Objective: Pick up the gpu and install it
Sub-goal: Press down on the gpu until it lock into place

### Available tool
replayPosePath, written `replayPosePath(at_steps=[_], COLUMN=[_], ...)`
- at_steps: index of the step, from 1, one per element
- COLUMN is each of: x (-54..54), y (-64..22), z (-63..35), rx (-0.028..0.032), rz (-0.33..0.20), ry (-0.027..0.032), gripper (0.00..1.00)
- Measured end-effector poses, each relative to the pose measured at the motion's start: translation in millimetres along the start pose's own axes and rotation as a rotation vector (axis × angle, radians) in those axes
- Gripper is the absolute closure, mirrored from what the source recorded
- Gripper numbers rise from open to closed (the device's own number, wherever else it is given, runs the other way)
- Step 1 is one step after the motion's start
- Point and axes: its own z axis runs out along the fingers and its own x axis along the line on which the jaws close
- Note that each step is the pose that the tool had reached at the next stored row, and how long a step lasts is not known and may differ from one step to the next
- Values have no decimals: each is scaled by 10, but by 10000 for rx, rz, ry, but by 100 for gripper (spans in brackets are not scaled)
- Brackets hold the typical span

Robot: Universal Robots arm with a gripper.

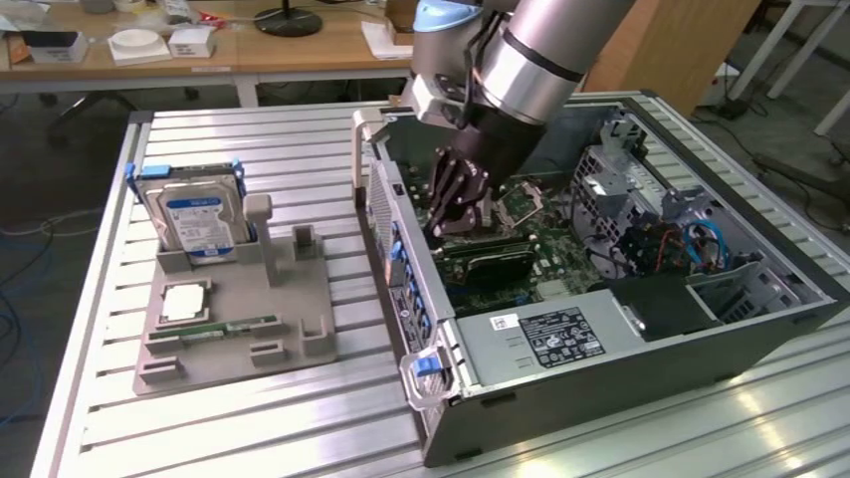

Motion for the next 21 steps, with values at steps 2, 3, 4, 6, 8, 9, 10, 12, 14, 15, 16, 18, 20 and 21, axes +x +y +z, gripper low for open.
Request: replayPosePath(at_steps=[2, 3, 4, 6, 8, 9, 10, 12, 14, 15, 16, 18, 20, 21], x=[0, 0, 0, -1, 0, 1, 1, 0, 0, 0, -1, 1, 1, 1], y=[-1, -1, -1, 4, 17, 23, 26, 26, 25, 26, 32, 48, 62, 68], z=[0, 0, 0, 0, 6, 7, 8, 9, 14, 22, 34, 55, 68, 73], rx=[0, 0, 0, 90, 423, 601, 789, 1136, 1420, 1510, 1537, 1547, 1563, 1570], rz=[-1, -1, -1, 9, 57, 74, 82, 90, 95, 95, 95, 97, 97, 98], ry=[-1, 0, 1, 23, 136, 164, 166, 151, 135, 129, 127, 130, 130, 130], gripper=[90, 90, 90, 90, 90, 90, 90, 90, 90, 90, 90, 90, 90, 90])
